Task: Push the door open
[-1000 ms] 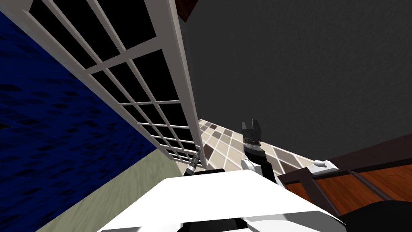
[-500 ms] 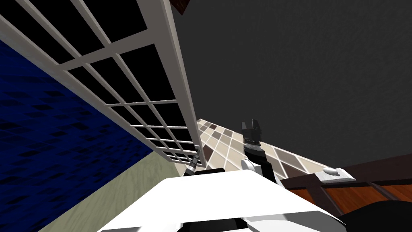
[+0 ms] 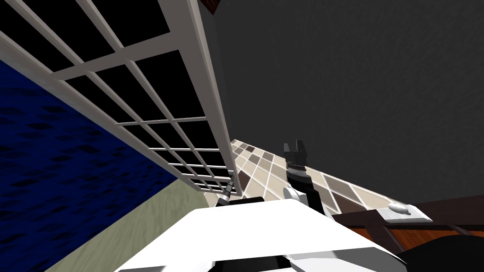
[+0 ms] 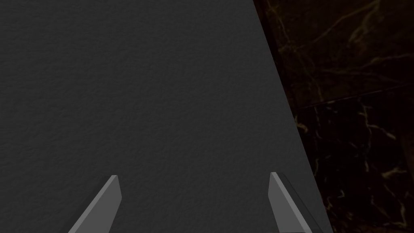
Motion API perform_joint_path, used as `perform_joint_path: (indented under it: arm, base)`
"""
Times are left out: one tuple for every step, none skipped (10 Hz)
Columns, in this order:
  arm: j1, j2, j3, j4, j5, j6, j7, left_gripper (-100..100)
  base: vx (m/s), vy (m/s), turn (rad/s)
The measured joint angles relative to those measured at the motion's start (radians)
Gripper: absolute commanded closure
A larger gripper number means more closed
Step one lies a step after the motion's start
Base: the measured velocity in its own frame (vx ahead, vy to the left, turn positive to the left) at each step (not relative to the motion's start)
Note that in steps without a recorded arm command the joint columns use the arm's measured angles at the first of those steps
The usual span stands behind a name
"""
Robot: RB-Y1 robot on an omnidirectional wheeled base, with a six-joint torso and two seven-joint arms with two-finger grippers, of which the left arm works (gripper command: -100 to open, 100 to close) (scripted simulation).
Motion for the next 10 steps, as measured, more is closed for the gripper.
perform_joint_path:
  arm:
    - [-0.010,0.002,-0.007,0.012,0.017,-0.006,0.017,100]
    - [-0.007,0.006,-0.011,0.000,0.027,0.000,0.030,100]
    - [-0.009,0.009,-0.013,0.005,0.030,-0.007,0.038,100]
    - [-0.007,0.010,-0.014,-0.003,0.031,-0.005,0.040,100]
    - [-0.009,0.003,-0.013,0.004,0.031,-0.011,0.035,100]
    - [-0.017,0.005,-0.012,0.017,0.032,-0.017,0.037,100]
    - [0.000,0.007,-0.015,-0.013,0.030,0.000,0.037,100]
    - [0.002,0.003,-0.016,-0.017,0.029,0.006,0.033,100]
    - [-0.014,-0.003,-0.013,0.021,0.031,-0.018,0.030,100]
    - [0.009,0.011,-0.018,-0.020,0.029,-0.001,0.038,100]
  base:
    - [0.044,-0.024,-0.014]
    - [0.022,-0.009,-0.011]
    - [0.000,0.005,0.017]
    - [-0.014,0.017,0.002]
    - [-0.006,0.003,-0.020]
    - [0.003,-0.006,0.003]
    - [0.006,0.003,0.026]
    - [-0.001,0.008,0.014]
    - [-0.005,-0.009,-0.026]
    - [0.011,-0.036,-0.051]
